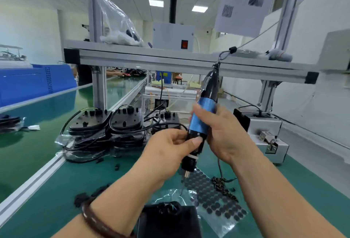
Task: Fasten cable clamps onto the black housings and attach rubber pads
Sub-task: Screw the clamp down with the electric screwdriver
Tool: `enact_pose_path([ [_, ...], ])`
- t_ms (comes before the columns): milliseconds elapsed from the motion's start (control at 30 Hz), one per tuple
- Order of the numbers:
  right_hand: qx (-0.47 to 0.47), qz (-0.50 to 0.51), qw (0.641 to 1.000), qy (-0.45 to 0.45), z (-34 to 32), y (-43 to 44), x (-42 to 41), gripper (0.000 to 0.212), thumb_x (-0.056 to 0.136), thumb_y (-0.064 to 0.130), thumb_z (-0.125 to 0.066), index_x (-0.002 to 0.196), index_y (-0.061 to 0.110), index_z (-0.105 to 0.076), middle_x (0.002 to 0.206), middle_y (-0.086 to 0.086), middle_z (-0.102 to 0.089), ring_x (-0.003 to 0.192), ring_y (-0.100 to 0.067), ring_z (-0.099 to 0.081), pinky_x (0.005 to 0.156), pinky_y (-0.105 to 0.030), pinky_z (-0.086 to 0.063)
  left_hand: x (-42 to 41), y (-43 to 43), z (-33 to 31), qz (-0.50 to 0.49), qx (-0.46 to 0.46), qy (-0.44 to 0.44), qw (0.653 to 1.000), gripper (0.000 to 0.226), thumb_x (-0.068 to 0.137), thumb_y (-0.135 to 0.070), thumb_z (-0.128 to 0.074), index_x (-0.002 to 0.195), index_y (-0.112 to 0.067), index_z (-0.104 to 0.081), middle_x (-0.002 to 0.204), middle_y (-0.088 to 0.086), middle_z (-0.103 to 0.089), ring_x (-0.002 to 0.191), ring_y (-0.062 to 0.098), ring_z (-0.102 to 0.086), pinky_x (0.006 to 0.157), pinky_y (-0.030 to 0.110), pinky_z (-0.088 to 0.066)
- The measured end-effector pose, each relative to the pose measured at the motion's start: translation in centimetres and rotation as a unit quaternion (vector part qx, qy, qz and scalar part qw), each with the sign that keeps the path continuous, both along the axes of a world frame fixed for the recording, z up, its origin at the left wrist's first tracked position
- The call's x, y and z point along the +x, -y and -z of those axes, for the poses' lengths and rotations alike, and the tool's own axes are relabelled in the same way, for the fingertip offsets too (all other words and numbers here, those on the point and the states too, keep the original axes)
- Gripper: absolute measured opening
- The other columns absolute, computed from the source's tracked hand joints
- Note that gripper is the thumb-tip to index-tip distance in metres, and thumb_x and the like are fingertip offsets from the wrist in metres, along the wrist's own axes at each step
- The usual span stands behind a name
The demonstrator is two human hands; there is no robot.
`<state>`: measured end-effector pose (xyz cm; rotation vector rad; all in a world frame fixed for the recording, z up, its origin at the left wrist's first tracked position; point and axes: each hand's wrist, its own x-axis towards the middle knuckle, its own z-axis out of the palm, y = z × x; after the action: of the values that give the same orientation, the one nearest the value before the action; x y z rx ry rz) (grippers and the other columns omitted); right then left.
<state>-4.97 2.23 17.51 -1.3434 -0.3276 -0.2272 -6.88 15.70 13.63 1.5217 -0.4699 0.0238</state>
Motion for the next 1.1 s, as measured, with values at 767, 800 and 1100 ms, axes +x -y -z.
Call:
enact_pose_path([
  [767,-0.036,0.195,0.973,-0.114,6.2,17.8,0.4,0.015,0.092,0.005,-0.06,0.106,0.001,-0.06,0.095,-0.012,-0.067,0.075,-0.021,-0.064,0.06,-0.032,-0.051,-4.6,-8.2,6.1,0.006,0.474,0.04,0.88,0.064,0.037,-0.091,-0.062,0.096,-0.082,-0.039,0.114,-0.052,-0.039,0.111,-0.023,-0.038,0.091,0.006,-0.03],
  [800,-0.036,0.195,0.973,-0.117,6.5,18.0,0.5,0.012,0.092,0.005,-0.059,0.104,0.002,-0.06,0.097,-0.013,-0.067,0.075,-0.021,-0.064,0.062,-0.033,-0.051,-4.7,-8.1,6.0,0.01,0.472,0.04,0.881,0.063,0.038,-0.091,-0.063,0.095,-0.083,-0.038,0.113,-0.053,-0.04,0.109,-0.024,-0.039,0.089,0.005,-0.031],
  [1100,-0.03,0.174,0.973,-0.148,7.8,18.3,1.2,0.01,0.091,0.003,-0.056,0.099,0.009,-0.056,0.089,-0.011,-0.059,0.072,-0.024,-0.063,0.057,-0.031,-0.051,-4.9,-8.2,6.3,0.015,0.456,0.053,0.888,0.081,0.045,-0.088,-0.064,0.118,-0.075,-0.033,0.128,-0.046,-0.033,0.123,-0.015,-0.032,0.105,0.014,-0.029],
])
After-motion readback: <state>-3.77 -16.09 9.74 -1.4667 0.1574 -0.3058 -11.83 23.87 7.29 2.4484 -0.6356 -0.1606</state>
